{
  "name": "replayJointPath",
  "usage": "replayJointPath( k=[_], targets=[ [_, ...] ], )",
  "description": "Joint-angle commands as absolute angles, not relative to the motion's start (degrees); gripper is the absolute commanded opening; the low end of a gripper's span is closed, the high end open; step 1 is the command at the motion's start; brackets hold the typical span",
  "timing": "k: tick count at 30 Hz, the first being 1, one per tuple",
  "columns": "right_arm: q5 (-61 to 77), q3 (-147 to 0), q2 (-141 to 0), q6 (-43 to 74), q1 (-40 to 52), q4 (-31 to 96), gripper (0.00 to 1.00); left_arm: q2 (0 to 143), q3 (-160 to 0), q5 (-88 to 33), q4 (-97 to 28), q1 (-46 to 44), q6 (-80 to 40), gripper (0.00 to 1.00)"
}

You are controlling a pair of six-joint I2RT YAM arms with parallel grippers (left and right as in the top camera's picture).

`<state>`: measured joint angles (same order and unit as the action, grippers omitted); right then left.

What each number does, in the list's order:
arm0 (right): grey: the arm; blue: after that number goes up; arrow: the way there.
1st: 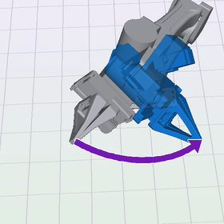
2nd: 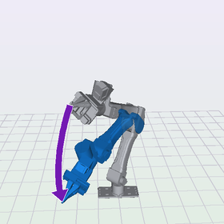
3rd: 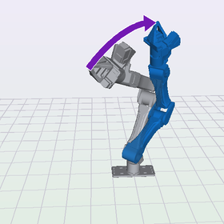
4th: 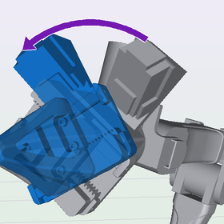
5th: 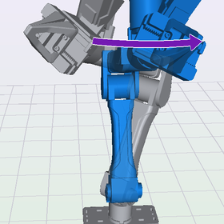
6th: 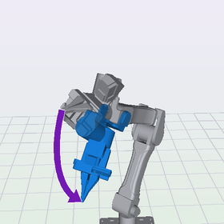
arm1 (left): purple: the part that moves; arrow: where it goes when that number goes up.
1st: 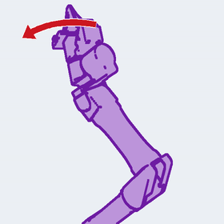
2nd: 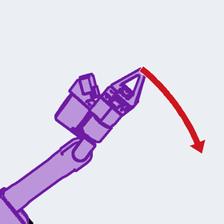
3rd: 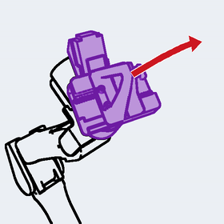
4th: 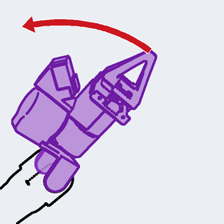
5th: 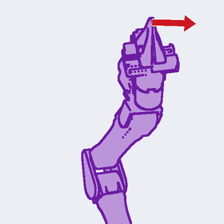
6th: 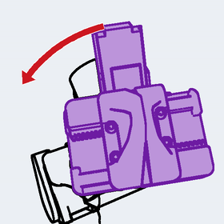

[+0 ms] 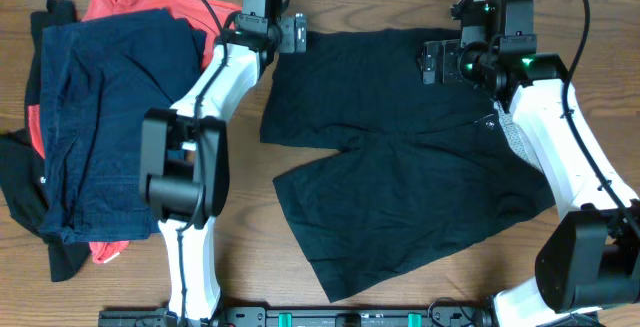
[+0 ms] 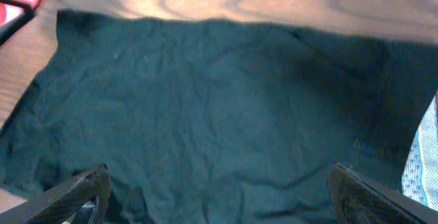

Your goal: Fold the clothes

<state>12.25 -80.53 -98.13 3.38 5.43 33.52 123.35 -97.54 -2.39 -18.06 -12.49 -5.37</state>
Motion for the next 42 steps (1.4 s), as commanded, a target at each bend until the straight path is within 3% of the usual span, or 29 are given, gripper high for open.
replayJointPath(
  k=[1, 10, 13, 18, 26, 32, 42],
  targets=[
    [12.88, -80.53, -93.17, 2.48, 3.79, 36.32, 0.99, 113.3, -98.54, -7.4, -26.74, -12.45, -5.08, 0.98],
    [11.99, -80.53, -85.34, 2.55, 1.06, 55.07, 0.99, 102.17, -98.45, -11.57, -64.23, -14.46, -5.04, 0.98],
    [11.77, -80.42, -85.41, 4.27, 0.64, 60.73, 0.99, 102.24, -96.01, -11.55, -70.04, -15.9, -5.06, 0.98],
    [11.77, -78.04, -85.52, 4.67, 0.67, 64.07, 0.99, 102.24, -85.71, -11.64, -64.84, -18.41, -7.64, 0.98],
    [11.81, -71.66, -85.52, 4.71, 0.78, 59.9, 0.99, 102.24, -70.52, -13.54, -45.08, -21.41, -6.63, 0.98],
    [11.88, -65.52, -85.52, 5.34, 0.82, 54.54, 0.99, 102.28, -69.49, -13.47, -44.66, -22.74, 5.61, 0.98],
    [12.47, -63.53, -85.49, 5.72, 0.8, 51.72, 0.99, 104.07, -68.45, -13.54, -47.57, -22.74, 6.39, 0.95]
  ],
)
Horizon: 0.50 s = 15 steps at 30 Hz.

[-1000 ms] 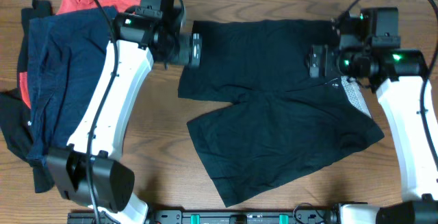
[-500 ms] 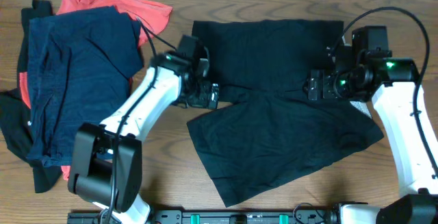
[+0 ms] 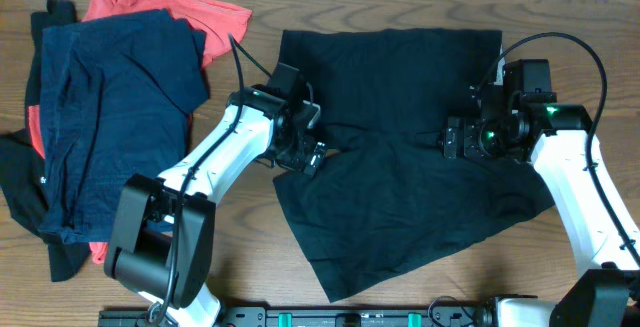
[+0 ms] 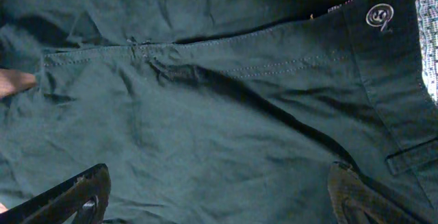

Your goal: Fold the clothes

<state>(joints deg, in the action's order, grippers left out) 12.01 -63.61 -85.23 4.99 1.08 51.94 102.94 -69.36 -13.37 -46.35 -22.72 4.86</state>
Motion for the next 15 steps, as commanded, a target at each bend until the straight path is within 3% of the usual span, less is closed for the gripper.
replayJointPath(
  k=[1, 5, 10, 13, 15],
  targets=[
    [12.47, -63.53, -85.49, 5.72, 0.8, 51.44, 0.99, 104.07, -68.45, -13.56, -48.47, -22.74, 6.42, 0.95],
    [12.49, -63.53, -85.49, 5.74, 0.82, 49.93, 0.99, 104.09, -68.05, -16.6, -50.96, -22.74, 9.3, 0.9],
    [12.47, -63.53, -85.49, 5.72, 0.82, 49.23, 0.99, 104.12, -64.88, -17.34, -49.98, -22.74, 10.94, 0.76],
    [12.47, -63.53, -85.49, 5.72, 0.8, 49.04, 0.99, 104.12, -62.81, -17.32, -48.07, -22.5, 10.61, 0.54],
    [12.47, -63.53, -85.49, 5.69, 0.8, 49.06, 0.99, 104.12, -62.13, -17.3, -46.87, -22.41, 10.0, 0.54]
  ],
)
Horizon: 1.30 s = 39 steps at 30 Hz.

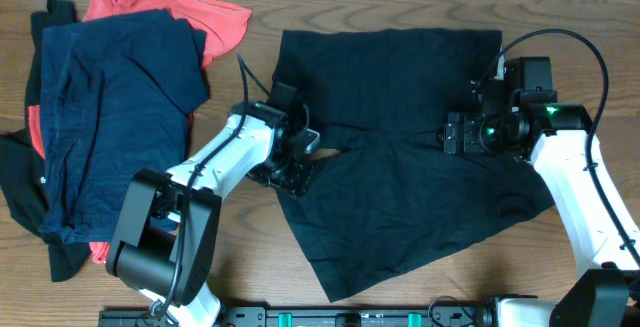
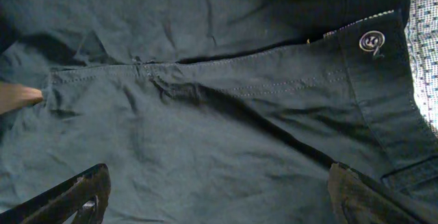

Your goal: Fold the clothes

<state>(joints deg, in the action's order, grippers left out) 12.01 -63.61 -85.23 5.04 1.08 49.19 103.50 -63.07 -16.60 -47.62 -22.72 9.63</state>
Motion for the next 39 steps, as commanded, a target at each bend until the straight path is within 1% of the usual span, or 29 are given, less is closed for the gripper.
replayJointPath(
  k=[1, 4, 5, 9, 10, 14, 15, 16, 19, 20, 21, 23, 24, 25, 28, 33, 39],
  targets=[
    [12.47, -63.53, -85.49, 5.69, 0.82, 49.04, 0.99, 104.12, -62.04, -17.12, -46.37, -22.41, 9.78, 0.54],
    [12.49, -63.53, -85.49, 5.72, 0.82, 49.04, 0.99, 104.12, -62.04, -15.46, -44.99, -22.41, 8.91, 0.54],
    [12.49, -63.53, -85.49, 5.72, 0.82, 49.04, 0.99, 104.12, -62.04, -13.98, -44.51, -22.41, 7.99, 0.52],
    [12.73, -63.53, -85.49, 5.72, 0.82, 49.06, 0.99, 104.18, -62.04, -11.38, -43.07, -22.41, 6.59, 0.37],
    [13.04, -63.53, -85.49, 5.72, 0.82, 49.04, 0.99, 104.18, -62.04, -10.96, -42.7, -22.41, 6.26, 0.34],
    [13.98, -63.53, -85.49, 5.72, 0.82, 48.99, 0.99, 104.86, -62.04, -10.63, -41.76, -22.41, 5.45, 0.2],
    [13.98, -63.53, -85.49, 5.72, 0.82, 48.97, 0.99, 105.08, -62.04, -10.63, -41.8, -22.41, 5.45, 0.19],
    [13.98, -63.53, -85.49, 5.69, 0.82, 48.97, 0.99, 105.47, -62.04, -10.63, -41.89, -22.41, 5.45, 0.15],
    [13.98, -63.53, -85.49, 5.69, 0.82, 49.01, 0.99, 106.98, -62.02, -10.63, -42.35, -22.41, 5.28, 0.15],
    [13.98, -63.53, -85.49, 5.69, 0.82, 48.99, 0.99, 107.44, -62.02, -10.66, -42.52, -22.41, 5.28, 0.17],
    [13.98, -63.53, -85.49, 5.69, 0.82, 48.99, 0.99, 107.85, -62.02, -10.66, -42.52, -22.41, 5.28, 0.24],
    [13.98, -63.53, -85.49, 5.69, 0.8, 48.95, 0.99, 108.33, -62.02, -10.66, -42.52, -22.41, 5.28, 0.43],
    [13.98, -63.53, -85.49, 5.69, 0.8, 48.84, 0.99, 108.38, -62.02, -10.66, -42.52, -22.41, 5.28, 0.49],
    [13.98, -63.53, -85.49, 5.67, 0.82, 48.77, 0.99, 108.4, -62.02, -10.68, -42.52, -22.41, 5.26, 0.53],
    [13.98, -63.53, -85.49, 5.69, 0.82, 48.62, 0.99, 108.49, -62.02, -10.66, -42.48, -22.41, 5.28, 0.54],
    [13.98, -63.53, -85.49, 5.72, 0.82, 48.4, 0.99, 109.71, -62.02, -10.55, -41.78, -22.41, 5.28, 0.53],
    [14.0, -63.53, -85.49, 5.72, 0.82, 48.03, 0.99, 113.43, -62.04, -4.08, -38.2, -21.71, 3.7, 0.53]
  ],
)
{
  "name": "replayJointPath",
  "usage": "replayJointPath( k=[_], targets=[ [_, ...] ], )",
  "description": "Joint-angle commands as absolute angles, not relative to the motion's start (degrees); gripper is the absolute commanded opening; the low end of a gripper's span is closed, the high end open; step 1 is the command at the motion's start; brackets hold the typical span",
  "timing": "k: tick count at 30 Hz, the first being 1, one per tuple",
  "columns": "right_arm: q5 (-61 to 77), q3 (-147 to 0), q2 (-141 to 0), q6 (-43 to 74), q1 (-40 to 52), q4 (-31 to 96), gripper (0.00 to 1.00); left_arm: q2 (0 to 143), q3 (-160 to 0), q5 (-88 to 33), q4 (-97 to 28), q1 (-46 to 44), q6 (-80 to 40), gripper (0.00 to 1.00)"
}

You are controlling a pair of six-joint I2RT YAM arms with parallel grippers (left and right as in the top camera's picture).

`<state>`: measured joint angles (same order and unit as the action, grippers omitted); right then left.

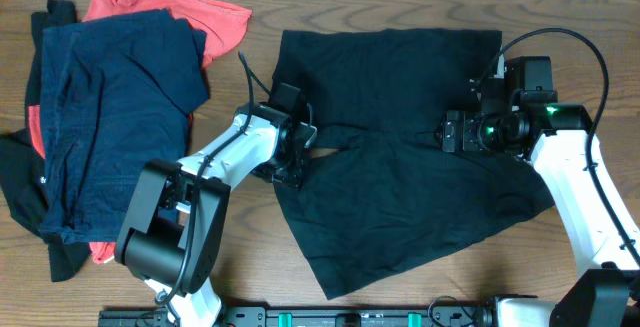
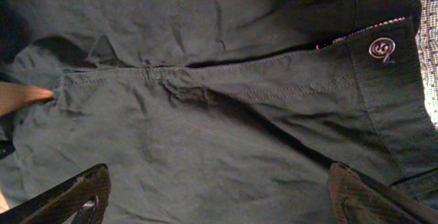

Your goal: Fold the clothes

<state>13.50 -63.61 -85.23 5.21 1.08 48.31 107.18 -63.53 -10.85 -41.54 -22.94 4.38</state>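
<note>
Black shorts [image 1: 400,197] lie spread across the middle of the wooden table. One leg reaches toward the far edge and the other toward the front. My left gripper [image 1: 290,165] is down at the shorts' left edge by the crotch notch; the overhead view does not show its jaws. My right gripper [image 1: 452,132] hovers over the shorts near the waistband. In the right wrist view it [image 2: 226,196] stands wide open above the fabric, with nothing between its fingers [image 2: 82,193]. The fly seam and the waistband button [image 2: 382,47] show beyond it.
A pile of other clothes sits at the far left: a navy garment [image 1: 110,97] on top, a coral-red one [image 1: 215,22] under it, and a black one [image 1: 20,187] at the edge. Bare table [image 1: 590,17] shows at the far right.
My left gripper has shifted slightly up along the shorts' left edge and its arm has turned a little. The right gripper has barely moved; the button sits a bit further right in its view.
Both grippers were first at the far corners of the shorts' upper leg, the right one open. Then both were at the middle of the shorts, left at the crotch edge and right near the waistband, the far leg lying flat. They have stayed there, the right still open.
</note>
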Motion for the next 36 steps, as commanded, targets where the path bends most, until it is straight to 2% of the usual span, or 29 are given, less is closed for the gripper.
replayJointPath(
  k=[1, 13, 15, 17, 20, 22, 23, 30, 36],
  targets=[
    [14.0, -63.53, -85.52, 5.72, 0.82, 47.88, 0.99, 114.1, -62.04, -3.31, -36.95, -21.32, 3.29, 0.53],
    [14.39, -63.51, -85.52, 5.72, 1.56, 46.13, 0.99, 115.46, -63.22, -2.94, -27.51, -11.53, 1.39, 0.53],
    [14.39, -63.51, -85.52, 5.72, 1.56, 46.11, 0.99, 115.28, -64.66, -2.96, -28.38, -10.13, 1.41, 0.58],
    [14.46, -63.53, -85.52, 5.76, 1.56, 45.82, 0.99, 114.76, -67.02, -2.94, -30.87, -9.04, 1.41, 0.73],
    [15.73, -63.57, -85.49, 5.74, 1.5, 45.82, 0.99, 112.95, -71.75, -2.96, -35.99, -8.43, 1.39, 0.86],
    [16.88, -63.75, -85.36, 5.76, 1.48, 45.93, 0.99, 111.46, -74.91, -2.98, -39.57, -8.43, 1.37, 0.91],
    [17.67, -63.83, -85.06, 5.76, 1.39, 45.98, 0.99, 110.41, -76.69, -3.22, -41.78, -8.49, 1.32, 0.98],
    [17.96, -66.43, -79.44, 5.74, 0.91, 49.65, 0.99, 101.45, -82.3, -6.55, -54.35, -8.71, -5.45, 0.98],
    [9.1, -67.13, -73.54, 11.22, 0.93, 61.34, 0.99, 95.79, -81.17, -10.09, -68.95, -9.04, -14.17, 0.98]
  ],
)
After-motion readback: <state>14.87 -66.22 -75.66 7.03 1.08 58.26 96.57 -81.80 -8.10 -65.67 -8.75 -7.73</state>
